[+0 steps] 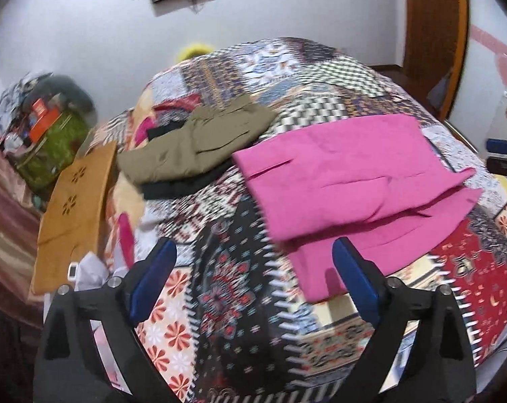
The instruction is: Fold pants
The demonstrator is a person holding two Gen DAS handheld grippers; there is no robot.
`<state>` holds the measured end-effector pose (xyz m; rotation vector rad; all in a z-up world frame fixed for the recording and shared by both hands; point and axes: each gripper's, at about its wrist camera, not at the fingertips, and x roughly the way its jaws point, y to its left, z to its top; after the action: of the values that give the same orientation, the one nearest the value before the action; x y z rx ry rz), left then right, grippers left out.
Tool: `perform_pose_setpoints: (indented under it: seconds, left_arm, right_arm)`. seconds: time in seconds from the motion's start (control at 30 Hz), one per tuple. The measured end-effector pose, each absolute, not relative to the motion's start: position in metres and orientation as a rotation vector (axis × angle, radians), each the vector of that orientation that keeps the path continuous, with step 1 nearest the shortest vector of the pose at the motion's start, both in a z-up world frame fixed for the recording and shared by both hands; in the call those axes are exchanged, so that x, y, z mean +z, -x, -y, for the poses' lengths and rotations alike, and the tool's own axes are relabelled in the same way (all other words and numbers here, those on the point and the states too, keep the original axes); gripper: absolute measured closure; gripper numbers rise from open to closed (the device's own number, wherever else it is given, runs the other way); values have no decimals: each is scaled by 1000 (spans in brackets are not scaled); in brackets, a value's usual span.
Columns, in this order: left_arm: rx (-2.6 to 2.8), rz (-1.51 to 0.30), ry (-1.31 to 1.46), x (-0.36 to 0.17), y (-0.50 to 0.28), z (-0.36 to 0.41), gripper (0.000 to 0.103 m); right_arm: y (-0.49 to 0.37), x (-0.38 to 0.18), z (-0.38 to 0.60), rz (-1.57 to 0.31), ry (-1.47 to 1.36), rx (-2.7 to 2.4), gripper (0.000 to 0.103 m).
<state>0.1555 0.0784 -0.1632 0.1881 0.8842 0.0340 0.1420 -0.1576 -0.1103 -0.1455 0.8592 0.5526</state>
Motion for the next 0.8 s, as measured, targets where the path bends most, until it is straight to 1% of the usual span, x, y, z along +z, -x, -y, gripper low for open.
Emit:
perform_pose_setpoints:
  seconds: [0.17,0.37,0.5,0.6,0.67,0.7,0.73,0.77,0.8]
  left_arm:
    - [-38,-915,-304,-179,-174,-42,7]
    - [-101,-936,-448,-205,-193,-7,7]
    - [-137,-930,-446,-204,-206,0,7]
    - [-164,-926,-415,-198,-215,1,13]
    - [-178,-925,-405,-195,-220,3,19]
    - [-183,-926,-401,-194,-221,5,20]
    - [-190,-927,-395,-193,-221,6,24]
    - [-200,-932,-389,-194,-222,7,27]
    - [-206,-934,-389,-194,-221,8,28]
  right_arm:
    - [-145,-116,124,-883,171,643,44]
    - [-148,-136,93,-925,223,719,44]
    - [-154,-149,75,-951,261,748,44]
    - [-160,-156,67,-956,273,753,44]
    - [-165,-158,64,-955,270,757,44]
    - [-168,-158,62,-956,269,758,46]
    - [-171,-158,61,-951,264,760,56]
    - [-172,-156,61,-946,257,763,61]
    - [-174,-155,61,-948,250,766,73]
